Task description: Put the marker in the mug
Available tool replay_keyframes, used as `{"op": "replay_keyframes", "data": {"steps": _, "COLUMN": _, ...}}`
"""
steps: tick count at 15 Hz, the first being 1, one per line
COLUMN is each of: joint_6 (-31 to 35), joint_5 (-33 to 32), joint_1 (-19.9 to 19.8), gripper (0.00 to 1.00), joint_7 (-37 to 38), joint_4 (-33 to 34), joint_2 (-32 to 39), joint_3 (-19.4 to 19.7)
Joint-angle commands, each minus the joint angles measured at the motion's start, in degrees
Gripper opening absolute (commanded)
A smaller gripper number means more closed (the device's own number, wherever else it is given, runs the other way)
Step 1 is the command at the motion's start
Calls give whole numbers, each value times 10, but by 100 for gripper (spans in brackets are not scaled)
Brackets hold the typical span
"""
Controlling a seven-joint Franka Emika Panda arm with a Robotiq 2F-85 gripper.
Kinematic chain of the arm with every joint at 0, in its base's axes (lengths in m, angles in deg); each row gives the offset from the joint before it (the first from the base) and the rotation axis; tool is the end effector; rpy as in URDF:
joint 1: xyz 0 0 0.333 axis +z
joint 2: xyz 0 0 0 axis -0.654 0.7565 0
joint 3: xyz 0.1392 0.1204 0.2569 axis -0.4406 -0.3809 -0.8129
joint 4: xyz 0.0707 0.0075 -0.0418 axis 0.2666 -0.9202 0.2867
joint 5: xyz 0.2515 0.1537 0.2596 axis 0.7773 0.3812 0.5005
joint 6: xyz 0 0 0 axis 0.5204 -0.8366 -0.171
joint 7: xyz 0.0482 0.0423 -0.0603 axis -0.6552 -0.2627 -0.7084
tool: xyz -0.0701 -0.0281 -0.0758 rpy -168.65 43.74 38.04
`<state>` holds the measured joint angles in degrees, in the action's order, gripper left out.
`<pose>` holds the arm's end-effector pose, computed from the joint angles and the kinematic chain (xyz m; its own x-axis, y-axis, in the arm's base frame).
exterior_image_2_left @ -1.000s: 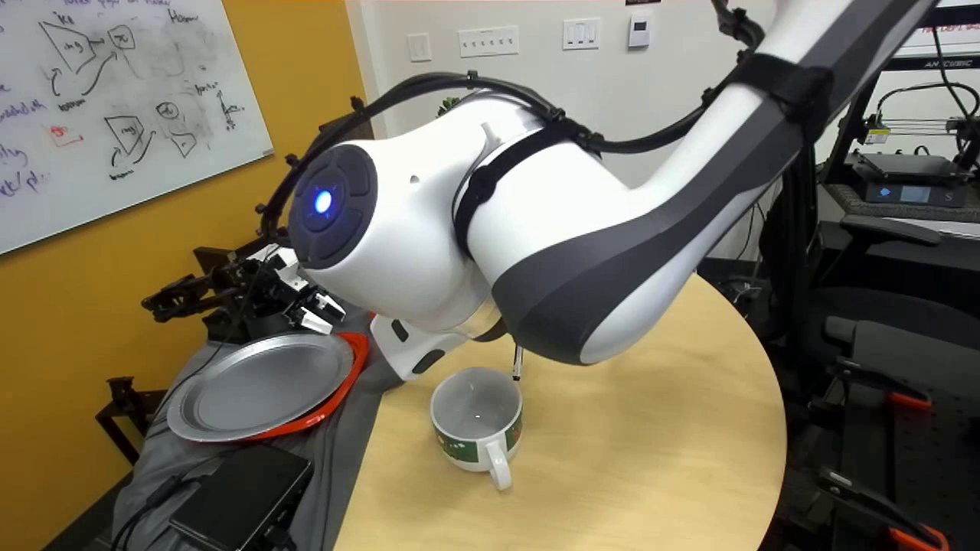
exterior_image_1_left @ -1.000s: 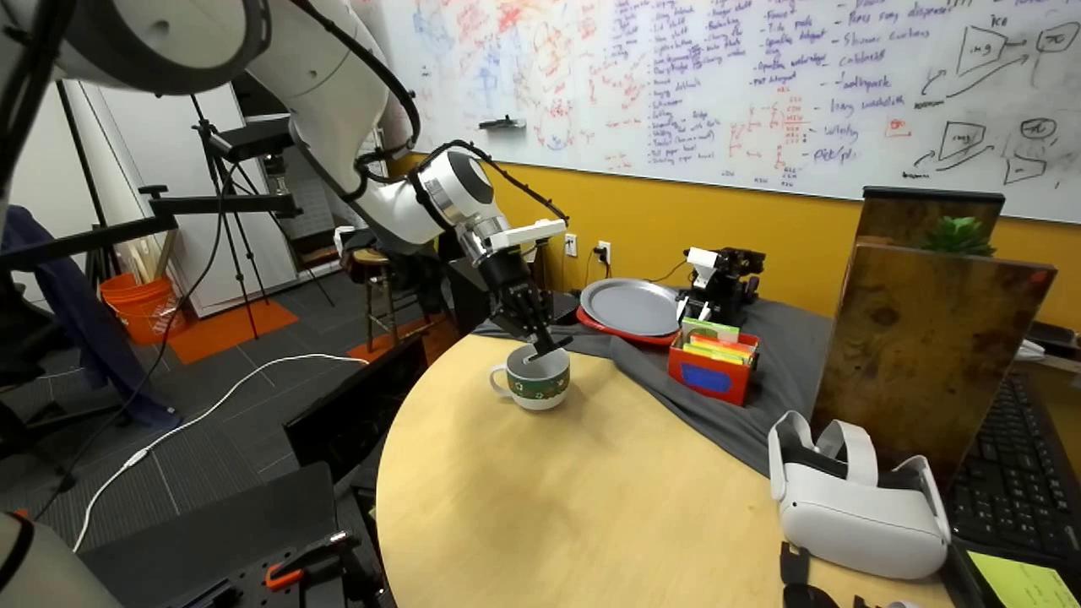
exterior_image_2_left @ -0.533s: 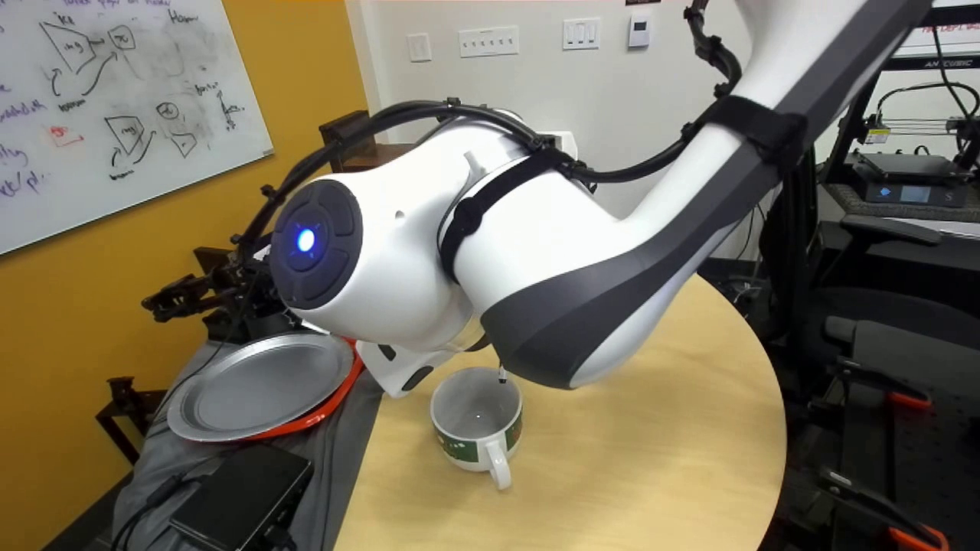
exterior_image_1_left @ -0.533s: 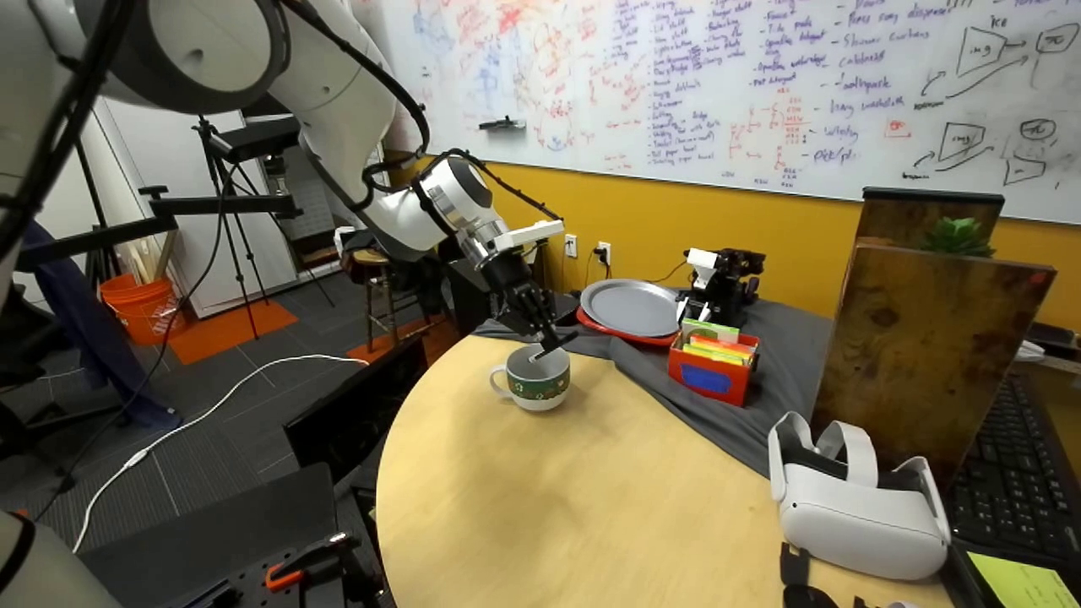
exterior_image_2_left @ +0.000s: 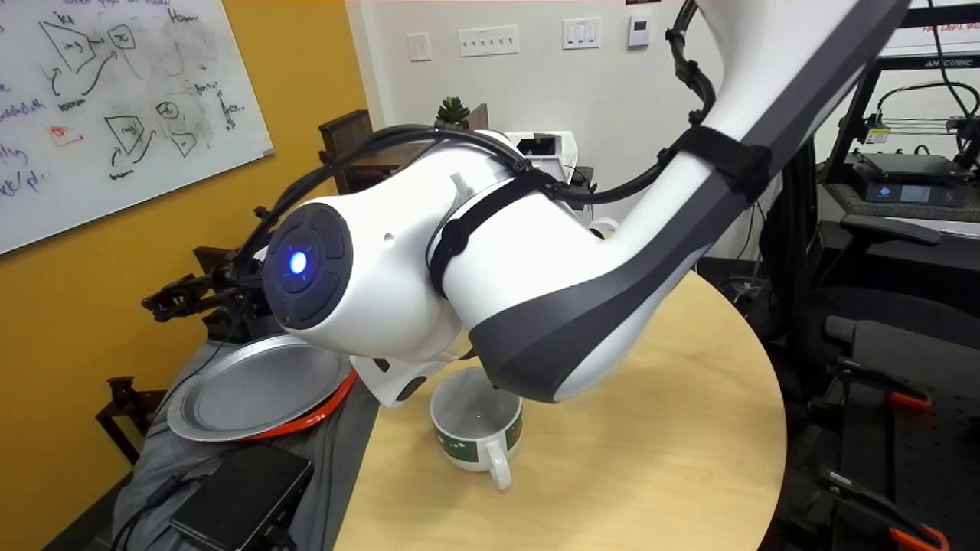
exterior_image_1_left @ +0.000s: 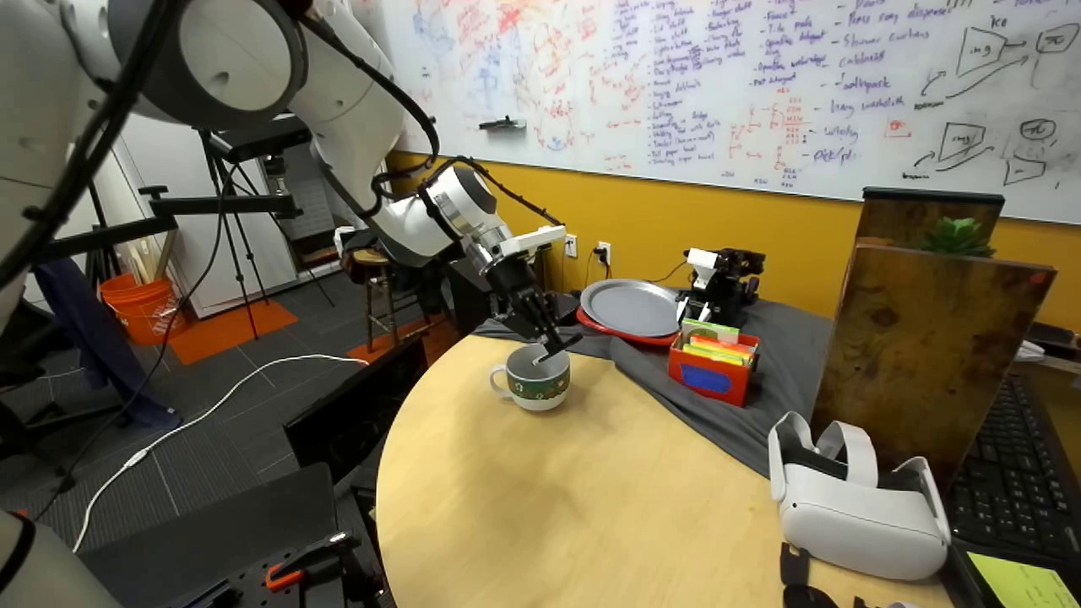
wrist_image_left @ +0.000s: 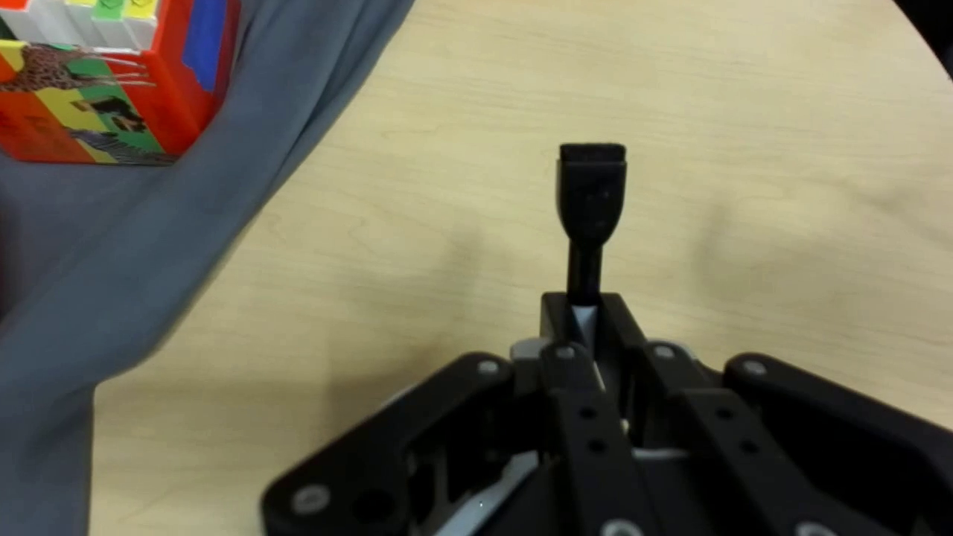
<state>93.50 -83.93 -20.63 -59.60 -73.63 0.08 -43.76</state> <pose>0.5571 0.2984 0.2104 -0.4285 0.6138 -0.6630 0.8806 0.4481 -0.1544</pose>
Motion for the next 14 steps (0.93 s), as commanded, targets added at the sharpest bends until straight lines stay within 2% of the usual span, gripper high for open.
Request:
{"op": "replay_keyframes", "data": {"steps": 1, "joint_6": -17, "joint_5": -4, "joint_1": 3, "gripper": 3, "joint_7": -27, "joint_4": 27, "joint_2": 17, "joint_3": -4}}
{"op": "replay_keyframes", "data": {"steps": 14, "joint_6": -23, "joint_5": -1, "joint_1": 28, "gripper": 3, "joint_7": -46, "joint_4": 63, "joint_2": 56, "joint_3": -6}}
